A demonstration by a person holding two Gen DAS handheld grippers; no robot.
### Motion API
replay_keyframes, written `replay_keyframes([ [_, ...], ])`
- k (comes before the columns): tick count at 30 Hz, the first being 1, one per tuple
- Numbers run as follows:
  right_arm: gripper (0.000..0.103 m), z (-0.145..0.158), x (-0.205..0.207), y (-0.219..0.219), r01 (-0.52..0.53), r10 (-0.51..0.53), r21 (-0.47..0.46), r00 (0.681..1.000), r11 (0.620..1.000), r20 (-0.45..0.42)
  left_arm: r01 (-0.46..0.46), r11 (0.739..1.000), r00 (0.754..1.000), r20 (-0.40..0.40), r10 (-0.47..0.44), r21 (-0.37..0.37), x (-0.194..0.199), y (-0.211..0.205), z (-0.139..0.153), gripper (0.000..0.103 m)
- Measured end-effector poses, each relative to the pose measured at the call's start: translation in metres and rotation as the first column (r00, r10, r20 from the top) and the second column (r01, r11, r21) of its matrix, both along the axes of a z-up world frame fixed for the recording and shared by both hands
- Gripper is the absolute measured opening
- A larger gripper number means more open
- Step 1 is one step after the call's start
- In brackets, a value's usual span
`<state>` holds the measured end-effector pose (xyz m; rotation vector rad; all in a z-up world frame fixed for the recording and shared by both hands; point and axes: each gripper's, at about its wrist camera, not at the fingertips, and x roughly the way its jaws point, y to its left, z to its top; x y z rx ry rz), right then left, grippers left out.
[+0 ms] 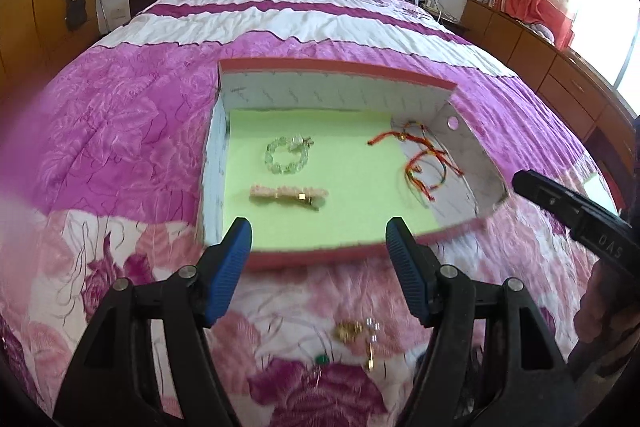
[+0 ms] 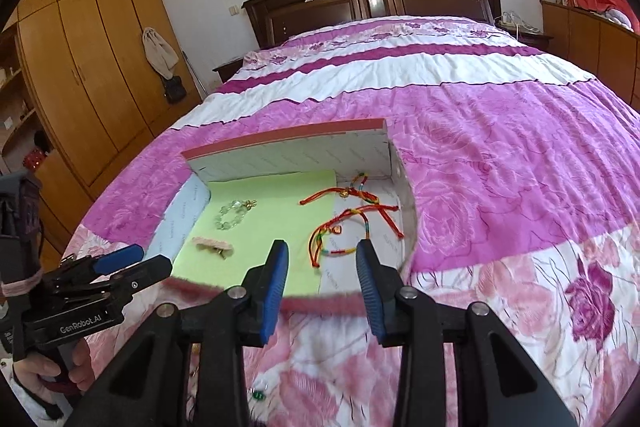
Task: Organize jewelry
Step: 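Withdraw both open tools from the box toward the remaining jewelry, then close the left tool on the green bead earring while the right tool grasps the gold pearl brooch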
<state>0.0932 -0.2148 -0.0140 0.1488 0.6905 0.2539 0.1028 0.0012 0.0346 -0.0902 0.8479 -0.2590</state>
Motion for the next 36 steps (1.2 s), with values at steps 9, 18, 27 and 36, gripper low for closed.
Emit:
replay_keyframes([
  [9, 0.04, -0.013, -0.035, -0.019, 0.008, -0.008, 0.003, 0.999, 1.0, -0.049, 0.023, 0.999, 0.999, -0.036, -0.022, 0.046, -0.026, 0.004, -0.012, 0.062],
  [18, 0.04, -0.04, -0.062, -0.033, 0.027, -0.03, -0.023, 0.988, 0.999, -0.152, 0.05, 0.993, 0.996, -0.082, -0.041, 0.109, -0.041, -0.001, -0.029, 0.061],
  [27, 0.04, -0.06, -0.083, -0.035, 0.015, -0.026, -0.05, 0.973, 0.999, -0.229, 0.072, 0.987, 0.99, -0.128, -0.054, 0.145, -0.049, -0.005, -0.049, 0.036],
  [36, 0.041, -0.075, -0.09, -0.036, 0.019, -0.036, -0.069, 0.967, 0.997, -0.252, 0.104, 0.981, 0.987, -0.138, -0.081, 0.164, -0.05, -0.011, -0.061, 0.021],
])
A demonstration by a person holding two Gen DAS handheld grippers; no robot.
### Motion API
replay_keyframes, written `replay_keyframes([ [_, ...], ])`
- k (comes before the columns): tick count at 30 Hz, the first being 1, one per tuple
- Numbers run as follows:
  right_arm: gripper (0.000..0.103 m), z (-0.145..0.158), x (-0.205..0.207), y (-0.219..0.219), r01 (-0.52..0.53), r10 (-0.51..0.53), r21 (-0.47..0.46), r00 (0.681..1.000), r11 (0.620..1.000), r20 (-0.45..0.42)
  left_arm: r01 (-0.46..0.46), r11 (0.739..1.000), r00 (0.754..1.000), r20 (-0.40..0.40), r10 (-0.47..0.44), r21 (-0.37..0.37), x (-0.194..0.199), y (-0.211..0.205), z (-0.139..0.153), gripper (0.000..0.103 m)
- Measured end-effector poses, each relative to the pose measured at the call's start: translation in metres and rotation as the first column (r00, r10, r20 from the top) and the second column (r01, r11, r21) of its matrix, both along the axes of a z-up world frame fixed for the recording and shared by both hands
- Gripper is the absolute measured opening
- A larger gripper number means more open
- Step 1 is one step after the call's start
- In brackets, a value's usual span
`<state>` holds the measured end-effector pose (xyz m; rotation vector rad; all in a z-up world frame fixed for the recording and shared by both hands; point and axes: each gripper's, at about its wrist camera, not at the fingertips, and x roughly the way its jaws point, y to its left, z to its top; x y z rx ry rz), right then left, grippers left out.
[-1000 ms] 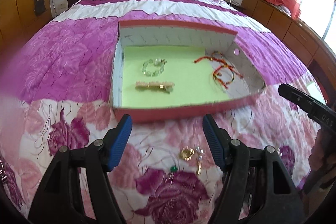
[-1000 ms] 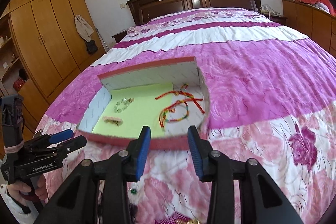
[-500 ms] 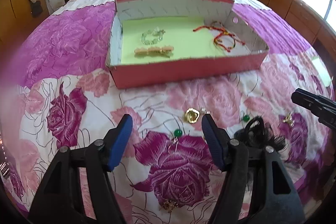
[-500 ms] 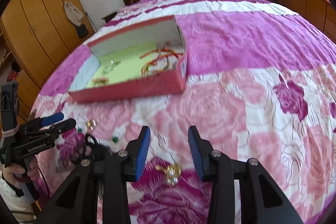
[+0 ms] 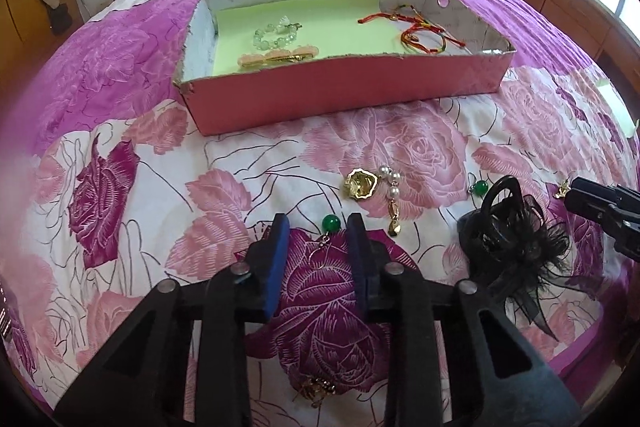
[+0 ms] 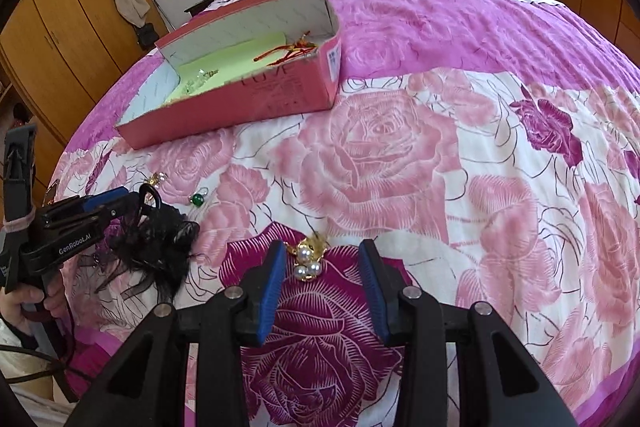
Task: Organize jewelry
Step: 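Close the left tool on the green bead earring while the right tool grasps the gold pearl brooch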
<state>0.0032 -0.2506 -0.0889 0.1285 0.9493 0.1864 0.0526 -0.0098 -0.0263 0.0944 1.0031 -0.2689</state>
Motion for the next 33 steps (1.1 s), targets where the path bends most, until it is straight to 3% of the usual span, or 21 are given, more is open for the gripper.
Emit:
replay_keyframes([
  [9, 0.045, -0.005, -0.003, 0.005, -0.014, 0.014, -0.027, 1.0, 1.0, 0.015, 0.001, 1.0, 1.0, -0.013, -0.001, 0.025, 0.002, -0.004, -0.007, 0.02],
  [13, 0.045, -0.005, -0.003, 0.007, -0.021, 0.022, -0.032, 1.0, 0.999, 0.017, 0.033, 0.999, 0.999, -0.003, -0.033, 0.025, -0.002, -0.01, -0.005, 0.008],
  [15, 0.045, -0.005, -0.004, 0.007, -0.027, 0.027, -0.031, 0.999, 0.999, 0.019, 0.037, 0.999, 0.999, 0.001, -0.037, 0.028, -0.002, -0.012, -0.005, 0.008],
  [24, 0.031, -0.008, -0.005, 0.008, -0.052, 0.052, -0.002, 0.998, 0.999, 0.032, 0.035, 0.999, 0.999, 0.017, -0.035, -0.032, -0.008, -0.006, 0.004, 0.008],
  [27, 0.021, -0.008, -0.005, 0.008, -0.057, 0.057, 0.002, 0.998, 0.998, 0.032, 0.033, 0.998, 0.999, 0.027, -0.031, -0.049, -0.011, -0.004, 0.009, 0.008],
  [33, 0.02, -0.002, -0.01, 0.01, -0.069, 0.068, 0.028, 0.996, 0.997, 0.061, 0.019, 0.995, 0.998, 0.058, -0.013, -0.1, -0.016, 0.003, 0.023, 0.008],
])
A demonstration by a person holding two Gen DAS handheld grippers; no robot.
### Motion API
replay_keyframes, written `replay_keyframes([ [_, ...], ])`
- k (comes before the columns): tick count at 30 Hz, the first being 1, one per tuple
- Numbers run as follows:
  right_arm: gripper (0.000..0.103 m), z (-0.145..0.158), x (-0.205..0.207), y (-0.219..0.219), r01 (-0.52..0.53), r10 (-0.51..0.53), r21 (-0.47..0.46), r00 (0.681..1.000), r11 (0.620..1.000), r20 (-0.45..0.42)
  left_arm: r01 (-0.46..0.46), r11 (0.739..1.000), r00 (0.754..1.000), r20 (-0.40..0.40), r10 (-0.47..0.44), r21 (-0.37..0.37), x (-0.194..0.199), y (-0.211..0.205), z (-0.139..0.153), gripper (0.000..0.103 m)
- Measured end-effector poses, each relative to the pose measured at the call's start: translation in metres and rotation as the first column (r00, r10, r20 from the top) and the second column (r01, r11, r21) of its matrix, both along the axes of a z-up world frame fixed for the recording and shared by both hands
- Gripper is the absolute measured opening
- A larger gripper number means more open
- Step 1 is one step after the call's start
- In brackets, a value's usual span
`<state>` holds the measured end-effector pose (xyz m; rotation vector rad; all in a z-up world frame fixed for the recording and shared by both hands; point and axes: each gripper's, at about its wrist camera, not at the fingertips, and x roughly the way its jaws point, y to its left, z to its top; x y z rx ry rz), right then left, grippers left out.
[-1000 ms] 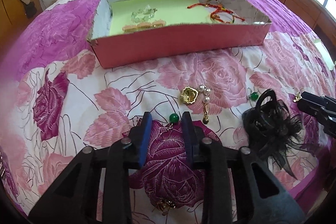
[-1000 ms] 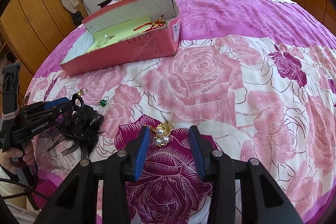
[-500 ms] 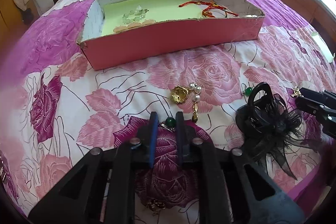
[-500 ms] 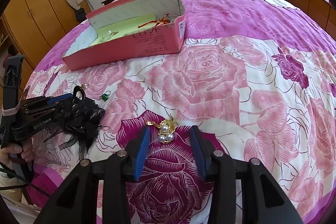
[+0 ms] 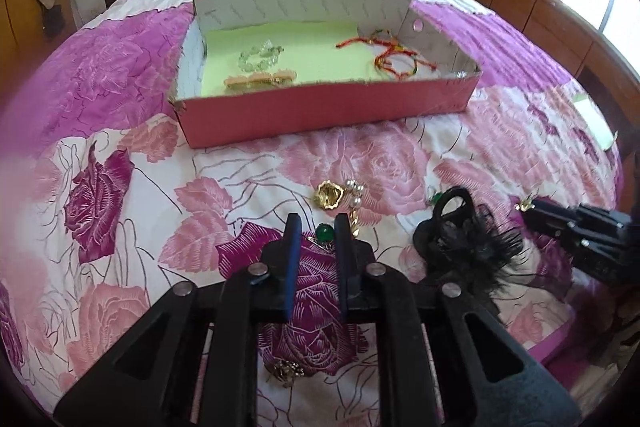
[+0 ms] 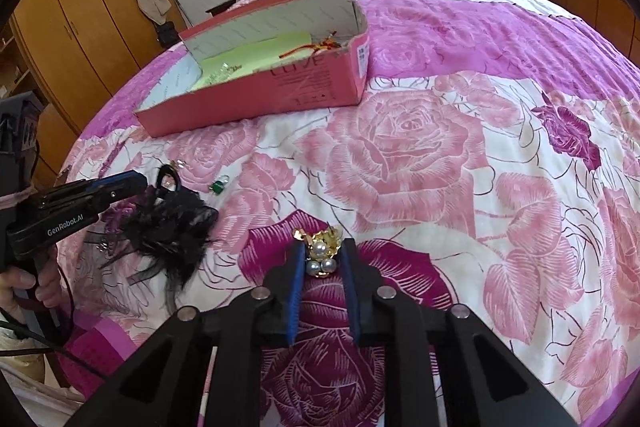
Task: Organize jewelry
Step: 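Close the left tool on the green bead earring while the right tool grasps the gold pearl brooch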
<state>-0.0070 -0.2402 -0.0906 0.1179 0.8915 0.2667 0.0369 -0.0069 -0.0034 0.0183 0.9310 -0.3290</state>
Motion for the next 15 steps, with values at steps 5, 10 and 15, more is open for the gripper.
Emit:
replay_keyframes([
  [5, 0.02, 0.01, -0.004, 0.005, -0.019, 0.018, 0.009, 0.999, 1.0, 0.047, -0.014, 1.0, 0.999, 0.04, 0.015, -0.018, -0.004, 0.002, 0.013, 0.008],
  [10, 0.02, 0.02, -0.009, 0.007, -0.022, 0.02, 0.019, 0.996, 1.0, 0.092, -0.025, 0.999, 0.997, 0.068, 0.028, -0.038, -0.008, 0.004, 0.023, 0.008],
  [15, 0.02, 0.033, -0.011, 0.008, -0.023, 0.019, 0.022, 0.99, 0.999, 0.141, -0.037, 0.998, 0.993, 0.108, 0.042, -0.049, -0.011, 0.004, 0.034, 0.008],
])
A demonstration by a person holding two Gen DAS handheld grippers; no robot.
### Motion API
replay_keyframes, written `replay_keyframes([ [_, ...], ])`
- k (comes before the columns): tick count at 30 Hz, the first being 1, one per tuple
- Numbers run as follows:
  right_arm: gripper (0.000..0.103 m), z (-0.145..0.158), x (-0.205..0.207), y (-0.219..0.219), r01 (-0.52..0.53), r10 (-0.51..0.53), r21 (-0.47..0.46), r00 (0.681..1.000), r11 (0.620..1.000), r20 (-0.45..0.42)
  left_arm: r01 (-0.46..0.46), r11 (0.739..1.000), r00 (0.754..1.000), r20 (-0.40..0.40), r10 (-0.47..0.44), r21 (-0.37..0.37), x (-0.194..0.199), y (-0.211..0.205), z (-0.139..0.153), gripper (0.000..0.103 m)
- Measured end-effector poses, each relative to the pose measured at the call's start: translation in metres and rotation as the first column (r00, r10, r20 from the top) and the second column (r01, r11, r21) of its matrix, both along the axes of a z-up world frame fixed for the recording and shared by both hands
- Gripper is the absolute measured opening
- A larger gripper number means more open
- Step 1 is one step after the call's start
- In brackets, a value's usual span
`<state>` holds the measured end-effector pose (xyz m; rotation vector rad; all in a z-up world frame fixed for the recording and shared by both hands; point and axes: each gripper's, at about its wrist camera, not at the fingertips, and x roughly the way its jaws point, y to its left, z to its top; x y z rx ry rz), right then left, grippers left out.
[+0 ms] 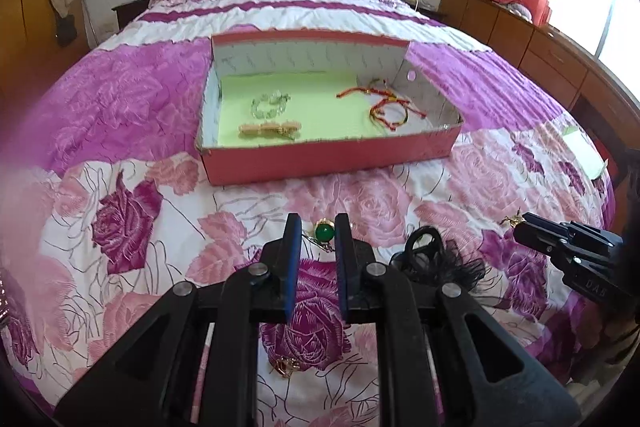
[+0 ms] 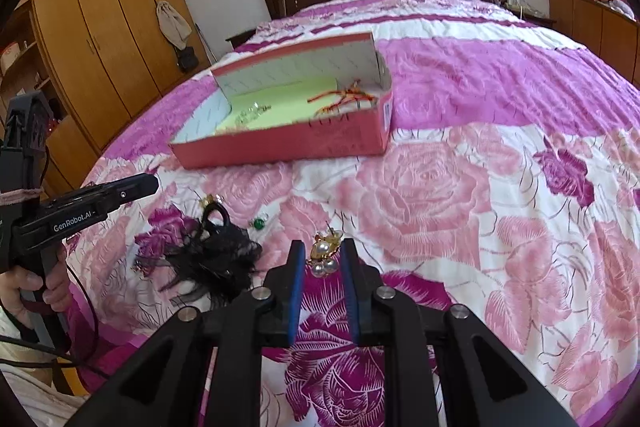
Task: Organize jewelry
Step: 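Carry the green earring and gold brooch into the box and open both tools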
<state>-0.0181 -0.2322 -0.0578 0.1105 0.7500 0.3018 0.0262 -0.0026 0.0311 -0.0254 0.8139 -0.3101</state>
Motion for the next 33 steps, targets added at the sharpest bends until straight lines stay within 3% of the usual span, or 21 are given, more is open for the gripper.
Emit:
replay_keyframes([
  [11, 0.02, 0.039, 0.008, 0.014, 0.001, 0.0, -0.007, 0.983, 1.0, 0.185, -0.054, 0.998, 0.992, 0.117, 0.055, -0.011, 0.006, 0.003, 0.024, 0.008],
  [20, 0.02, 0.053, 0.031, 0.025, 0.004, -0.005, 0.003, 0.963, 1.0, 0.269, -0.108, 0.994, 0.978, 0.177, 0.109, -0.021, 0.02, 0.007, 0.032, 0.008],
  [25, 0.02, 0.06, 0.045, 0.026, 0.027, -0.031, 0.015, 0.945, 1.0, 0.325, -0.144, 0.99, 0.96, 0.242, 0.142, -0.009, 0.03, 0.006, 0.034, 0.008],
  [33, 0.02, 0.068, 0.068, 0.028, 0.055, -0.053, 0.005, 0.92, 0.998, 0.388, -0.169, 0.984, 0.927, 0.332, 0.175, -0.049, 0.047, 0.008, 0.042, 0.008],
])
